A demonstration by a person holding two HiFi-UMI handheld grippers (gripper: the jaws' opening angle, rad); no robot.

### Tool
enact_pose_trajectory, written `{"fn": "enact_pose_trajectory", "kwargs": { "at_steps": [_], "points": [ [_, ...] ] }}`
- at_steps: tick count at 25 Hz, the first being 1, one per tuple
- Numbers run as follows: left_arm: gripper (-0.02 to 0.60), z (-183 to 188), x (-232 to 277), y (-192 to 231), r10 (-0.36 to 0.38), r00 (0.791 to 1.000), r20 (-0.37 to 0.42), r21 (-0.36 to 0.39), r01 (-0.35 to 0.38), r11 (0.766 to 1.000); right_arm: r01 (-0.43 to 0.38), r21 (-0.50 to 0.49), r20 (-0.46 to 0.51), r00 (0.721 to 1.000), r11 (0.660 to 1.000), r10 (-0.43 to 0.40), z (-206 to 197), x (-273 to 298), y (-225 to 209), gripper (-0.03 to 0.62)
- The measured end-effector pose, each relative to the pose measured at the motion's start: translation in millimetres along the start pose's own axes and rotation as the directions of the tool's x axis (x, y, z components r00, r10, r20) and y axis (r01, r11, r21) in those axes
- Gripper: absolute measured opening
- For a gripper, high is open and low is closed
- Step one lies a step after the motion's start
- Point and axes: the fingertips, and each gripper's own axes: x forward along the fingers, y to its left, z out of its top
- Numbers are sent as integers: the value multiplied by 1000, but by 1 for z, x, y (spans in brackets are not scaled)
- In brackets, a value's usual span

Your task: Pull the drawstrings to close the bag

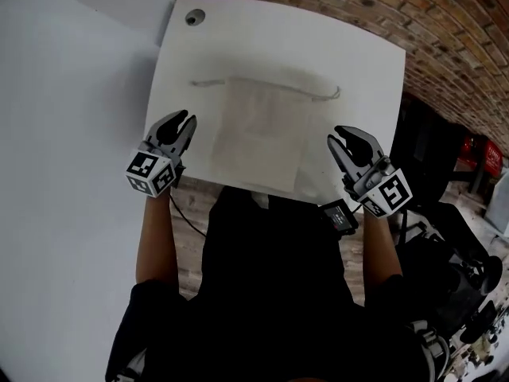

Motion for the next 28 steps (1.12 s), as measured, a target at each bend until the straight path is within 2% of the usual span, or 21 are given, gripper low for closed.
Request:
{"fn": "enact_pose_trajectory", "kwargs": {
  "at_steps": [4,10,17,20,21,24,28],
  "points": [
    [94,-17,35,42,83,988,-132,69,-75,995,-22,3,-40,999,1000,22,-16,8,-28,78],
    [103,-41,71,101,190,950,-248,-11,-199,980,-4,24,-101,995,1000,6,-36,24,-51,78],
    [124,-67,107,124,200,900,-386,7,-214,977,-17,46,-128,992,999,23,-49,58,-66,78],
    [133,-77,109,119,205,867,-454,18,-221,975,-13,51,-142,990,999,20,-50,64,-76,78],
    [135,-80,108,118,212,862,-461,16,-230,973,-13,52,-141,990,999,21,-49,67,-79,78],
    [135,-80,107,121,235,862,-448,-15,-270,963,-21,54,-146,989,998,29,-49,72,-86,78],
    [146,-76,98,126,295,834,-466,10,-329,944,-21,73,-146,989,997,31,-49,76,-91,78]
  ]
}}
